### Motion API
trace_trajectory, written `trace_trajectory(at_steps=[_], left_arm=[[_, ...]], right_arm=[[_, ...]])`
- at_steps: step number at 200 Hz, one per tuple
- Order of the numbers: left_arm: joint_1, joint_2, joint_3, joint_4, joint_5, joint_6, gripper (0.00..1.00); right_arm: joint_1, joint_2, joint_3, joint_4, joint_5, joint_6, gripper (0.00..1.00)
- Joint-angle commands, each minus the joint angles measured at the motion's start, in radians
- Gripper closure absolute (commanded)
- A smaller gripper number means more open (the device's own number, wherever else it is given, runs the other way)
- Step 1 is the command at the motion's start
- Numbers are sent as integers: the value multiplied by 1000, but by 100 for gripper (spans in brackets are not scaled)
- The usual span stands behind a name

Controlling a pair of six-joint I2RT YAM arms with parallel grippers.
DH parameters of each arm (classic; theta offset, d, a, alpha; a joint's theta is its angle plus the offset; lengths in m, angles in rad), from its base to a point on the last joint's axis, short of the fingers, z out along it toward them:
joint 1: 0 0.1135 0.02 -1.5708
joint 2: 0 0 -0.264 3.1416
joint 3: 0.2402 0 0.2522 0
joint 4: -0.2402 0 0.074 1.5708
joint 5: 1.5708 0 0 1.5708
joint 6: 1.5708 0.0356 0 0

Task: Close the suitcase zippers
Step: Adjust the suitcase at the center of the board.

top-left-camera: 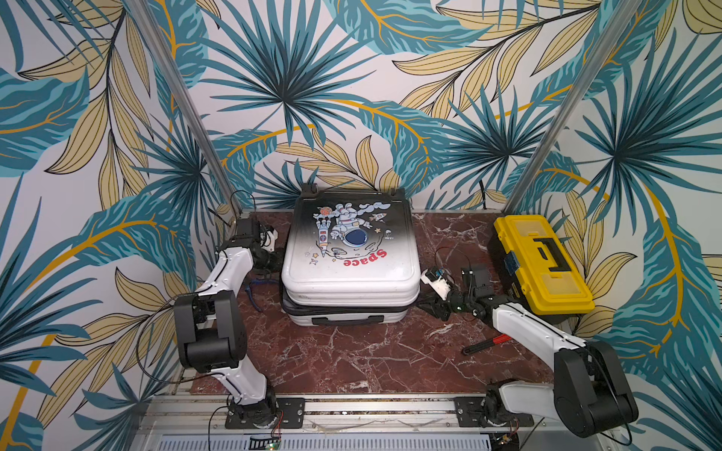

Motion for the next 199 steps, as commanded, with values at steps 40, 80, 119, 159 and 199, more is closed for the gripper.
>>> trace_trajectory(at_steps=[40, 80, 119, 159, 199], left_arm=[[60, 105, 69, 5, -8, -18, 100], [62, 139, 108, -10, -14, 5, 100], [62, 158, 120, -16, -17, 20, 100], [62, 184, 143, -19, 4, 20, 100], [62, 162, 130, -20, 8, 18, 100]], right_arm=[[65, -273, -45, -8, 26, 197, 53], [152, -391, -163, 129, 99, 481, 49], [256, -413, -308, 330, 295, 592, 48], [270, -304, -545, 948, 448, 596, 46], [267, -88, -476, 1031, 353, 505, 45]])
